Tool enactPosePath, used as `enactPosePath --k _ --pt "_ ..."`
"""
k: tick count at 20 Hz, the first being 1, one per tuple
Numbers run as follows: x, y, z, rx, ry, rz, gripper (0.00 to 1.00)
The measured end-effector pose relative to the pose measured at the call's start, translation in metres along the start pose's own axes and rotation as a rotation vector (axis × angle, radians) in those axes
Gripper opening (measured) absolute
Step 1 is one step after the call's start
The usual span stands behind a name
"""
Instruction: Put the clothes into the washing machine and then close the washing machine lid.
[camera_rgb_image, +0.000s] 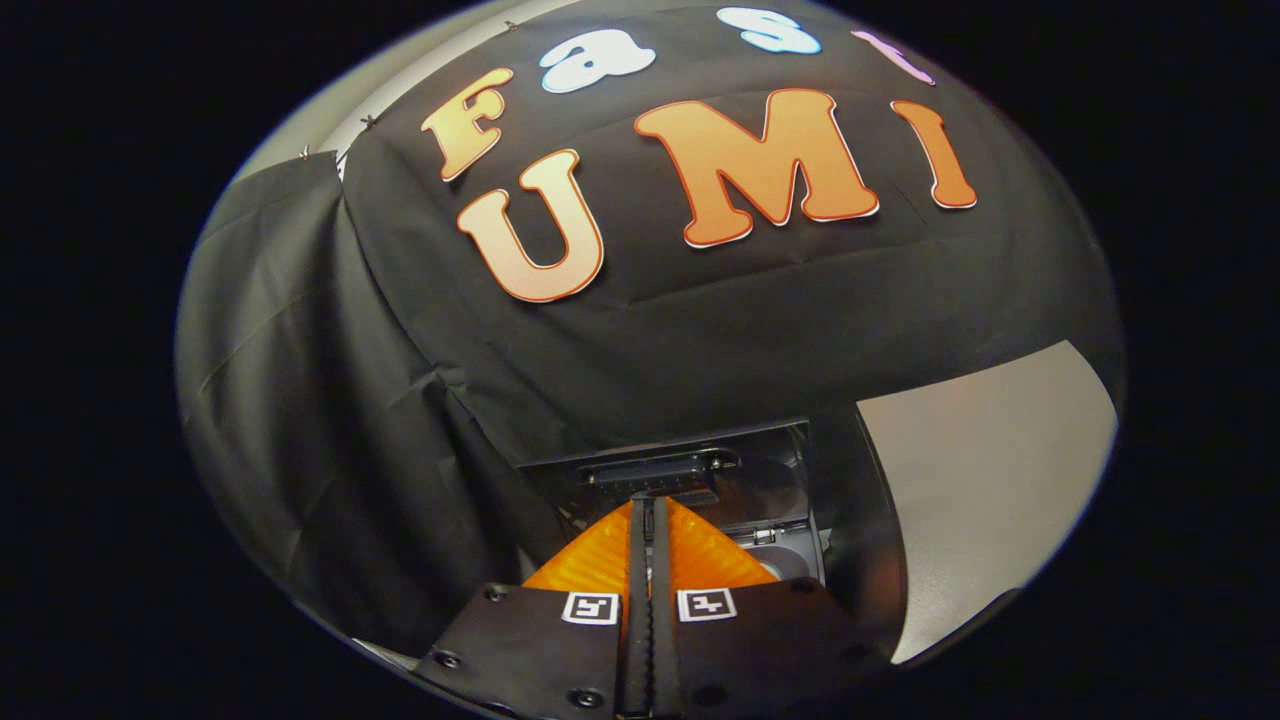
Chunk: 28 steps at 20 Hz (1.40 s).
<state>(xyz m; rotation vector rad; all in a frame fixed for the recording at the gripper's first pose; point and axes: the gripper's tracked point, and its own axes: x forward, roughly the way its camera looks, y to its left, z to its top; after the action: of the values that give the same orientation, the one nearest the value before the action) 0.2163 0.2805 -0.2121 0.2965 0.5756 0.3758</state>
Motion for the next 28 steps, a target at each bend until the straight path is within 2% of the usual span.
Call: enactPosePath --k 15,23,28 --pt "0.080 0.012 -0.037 -0.026 0.106 -0.023 0.11" --pt "0.121 0.006 -0.036 -0.049 0.116 -0.080 0.90" --pt "0.146 0.011 -0.016 -0.133 0.080 -0.109 0.97"
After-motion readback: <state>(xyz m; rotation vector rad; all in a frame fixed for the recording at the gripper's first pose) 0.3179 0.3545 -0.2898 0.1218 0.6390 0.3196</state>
